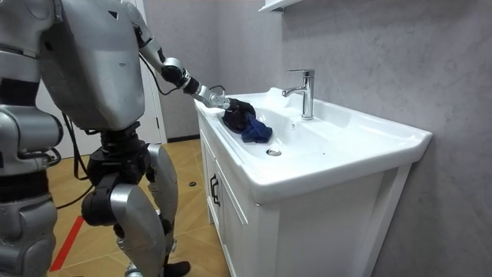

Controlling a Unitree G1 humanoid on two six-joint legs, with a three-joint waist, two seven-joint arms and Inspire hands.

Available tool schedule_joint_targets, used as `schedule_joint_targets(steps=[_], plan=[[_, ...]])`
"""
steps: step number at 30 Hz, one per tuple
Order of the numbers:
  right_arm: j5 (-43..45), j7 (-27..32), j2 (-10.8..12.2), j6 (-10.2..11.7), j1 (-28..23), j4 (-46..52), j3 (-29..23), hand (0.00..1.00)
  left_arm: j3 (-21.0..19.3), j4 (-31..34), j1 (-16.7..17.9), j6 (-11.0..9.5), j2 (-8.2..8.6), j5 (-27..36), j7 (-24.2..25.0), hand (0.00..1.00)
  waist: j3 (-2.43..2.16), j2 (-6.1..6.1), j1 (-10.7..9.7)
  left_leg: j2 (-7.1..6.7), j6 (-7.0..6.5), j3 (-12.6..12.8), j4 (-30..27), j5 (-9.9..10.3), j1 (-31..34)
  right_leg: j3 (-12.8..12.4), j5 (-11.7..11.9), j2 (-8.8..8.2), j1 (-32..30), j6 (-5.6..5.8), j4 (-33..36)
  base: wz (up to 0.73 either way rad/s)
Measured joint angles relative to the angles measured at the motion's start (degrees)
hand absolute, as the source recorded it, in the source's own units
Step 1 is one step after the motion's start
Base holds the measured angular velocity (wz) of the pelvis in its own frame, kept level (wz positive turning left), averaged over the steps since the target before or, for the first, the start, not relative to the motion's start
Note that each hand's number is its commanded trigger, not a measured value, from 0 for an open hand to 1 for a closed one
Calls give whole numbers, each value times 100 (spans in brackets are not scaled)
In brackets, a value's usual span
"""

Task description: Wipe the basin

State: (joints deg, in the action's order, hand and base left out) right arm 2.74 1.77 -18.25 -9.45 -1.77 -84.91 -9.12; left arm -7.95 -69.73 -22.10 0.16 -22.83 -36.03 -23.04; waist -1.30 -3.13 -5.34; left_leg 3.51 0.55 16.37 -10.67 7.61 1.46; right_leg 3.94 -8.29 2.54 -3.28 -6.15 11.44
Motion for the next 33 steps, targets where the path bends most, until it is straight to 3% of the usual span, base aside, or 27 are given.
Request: schedule_joint_targets(steps=[2, 5, 10, 13, 16, 20, 25, 29, 33], plan=[[9, 101, -1, 20, -2, 23, -202, 0, -174, 467, 300, 0, -3, -117, -2, 100, 5, -65, 37, -1, 2, -219, -2, -1, -1, 33, 12, 22, 81, -29, -101, 4], [10, 241, -2, 13, -42, 19, -291, 0, -331, 796, 456, 0, -13, -240, -43, 100, -2, -111, 112, 0, 12, -411, 41, -6, -6, 114, 8, 43, 139, -66, -185, 12], [37, 379, -31, 61, -210, 170, -292, 0, -588, 1310, 674, 32, -181, -236, -56, 100, 5, -171, 228, 0, 37, -575, 114, -21, -52, 315, -11, 50, 220, -96, -229, 10], [166, 426, -31, 128, -279, 282, -317, 0, -595, 1661, 873, -3, -185, -238, -58, 100, 25, -150, 263, -1, 46, -580, 164, -26, -128, 355, -13, 52, 314, -96, -285, 10], [262, 432, -27, 186, -306, 385, -336, 0, -642, 1889, 946, 17, -185, -235, -171, 100, 98, -114, 261, -21, 75, -660, 161, -7, -216, 367, -54, 40, 425, -98, -293, 10], [505, 428, -5, 239, -494, 510, -336, 0, -767, 2314, 1299, 105, -186, -161, -354, 100, 93, -85, 253, -45, 130, -876, 155, 29, -327, 410, -96, 32, 539, -75, -287, 7], [663, 371, 43, 236, -635, 489, -320, 0, -770, 3121, 1809, 247, -172, 42, -405, 100, 86, -44, 242, -69, 136, -899, 139, 32, -325, 505, -110, 3, 555, -52, -285, 12], [691, 326, 65, 254, -734, 564, -334, 0, -769, 3856, 1982, 281, -41, 32, -439, 100, 102, -23, 219, -115, 135, -915, 129, 33, -367, 624, -139, -51, 637, -1, -287, 19], [694, 290, 151, 326, -785, 618, -322, 0, -768, 4229, 1983, 270, -37, 30, -659, 100, 117, 8, 187, -135, 132, -930, 132, 35, -434, 627, -161, -59, 732, 32, -292, 10]])
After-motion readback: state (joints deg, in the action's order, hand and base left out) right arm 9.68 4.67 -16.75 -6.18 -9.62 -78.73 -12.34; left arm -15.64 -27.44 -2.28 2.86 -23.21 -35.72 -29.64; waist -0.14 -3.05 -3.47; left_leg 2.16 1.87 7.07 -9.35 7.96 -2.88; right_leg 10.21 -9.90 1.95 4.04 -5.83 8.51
